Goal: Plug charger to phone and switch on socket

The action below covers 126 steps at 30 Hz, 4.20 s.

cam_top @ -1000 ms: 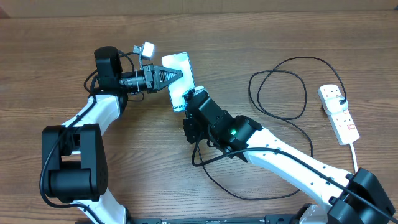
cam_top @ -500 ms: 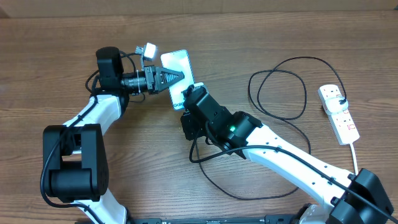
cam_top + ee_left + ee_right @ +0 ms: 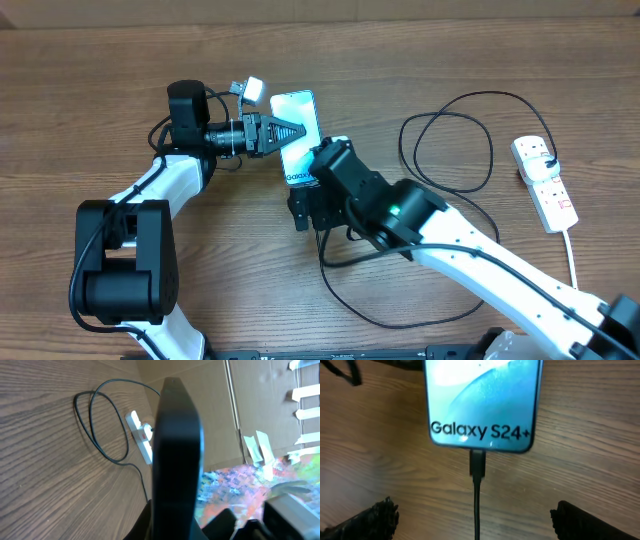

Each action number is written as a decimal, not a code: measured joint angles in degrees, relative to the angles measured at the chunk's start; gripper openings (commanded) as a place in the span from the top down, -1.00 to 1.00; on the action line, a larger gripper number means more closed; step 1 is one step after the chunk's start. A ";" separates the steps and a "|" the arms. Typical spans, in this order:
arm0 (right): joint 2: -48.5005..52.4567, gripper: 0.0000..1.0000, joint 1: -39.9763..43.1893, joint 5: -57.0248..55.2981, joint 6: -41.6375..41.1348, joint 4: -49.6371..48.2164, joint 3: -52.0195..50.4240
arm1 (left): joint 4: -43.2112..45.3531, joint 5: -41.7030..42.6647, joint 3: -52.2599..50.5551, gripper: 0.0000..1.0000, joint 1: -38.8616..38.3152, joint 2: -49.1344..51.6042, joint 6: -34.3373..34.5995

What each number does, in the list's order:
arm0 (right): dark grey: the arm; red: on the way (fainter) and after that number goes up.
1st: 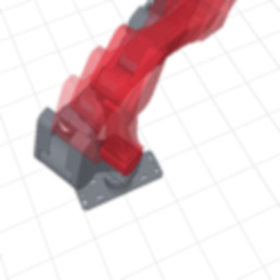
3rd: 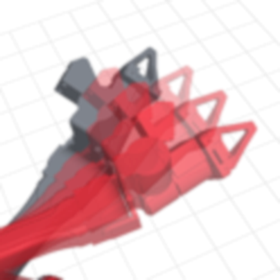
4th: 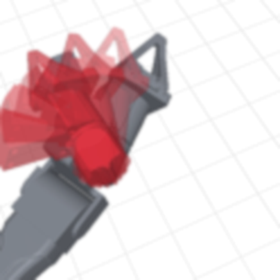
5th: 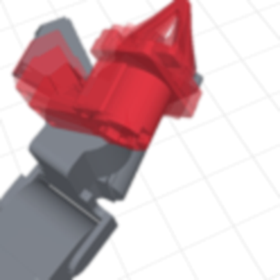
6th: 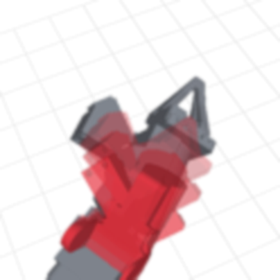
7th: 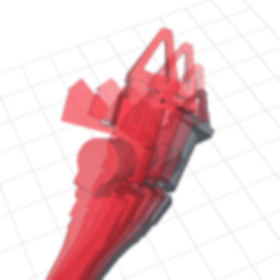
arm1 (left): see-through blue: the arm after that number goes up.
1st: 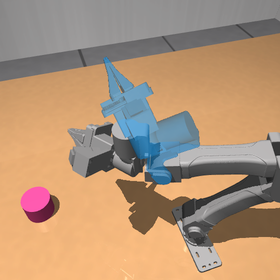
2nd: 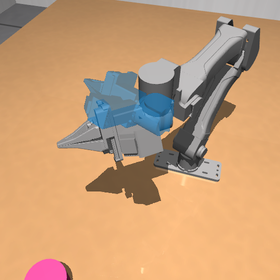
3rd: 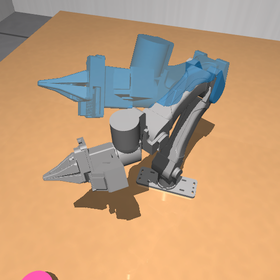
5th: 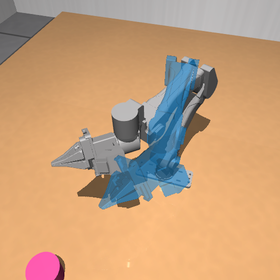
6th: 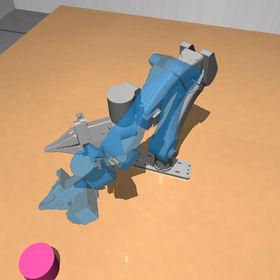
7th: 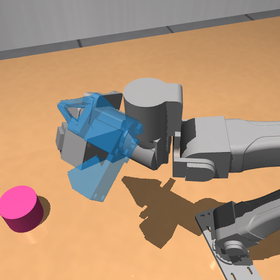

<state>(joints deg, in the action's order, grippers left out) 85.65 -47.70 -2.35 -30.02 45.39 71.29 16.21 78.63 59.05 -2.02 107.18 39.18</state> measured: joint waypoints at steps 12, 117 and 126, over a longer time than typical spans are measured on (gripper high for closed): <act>2.36 -0.32 0.00 -0.13 0.24 0.26 0.02 | 0.00 -0.42 0.00 0.92 0.00 0.00 -3.32; -19.10 -1.00 0.79 -5.57 -1.49 14.47 3.82 | -43.85 -20.48 1.20 -0.09 -5.38 10.64 -33.33; -17.05 -1.00 0.81 -5.35 -2.56 10.71 3.82 | -49.07 -26.91 3.15 -0.60 -6.25 7.50 -32.48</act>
<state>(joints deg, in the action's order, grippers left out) 68.60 -46.89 -7.70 -32.58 56.10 75.11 -32.86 51.72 62.19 -8.27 114.67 6.70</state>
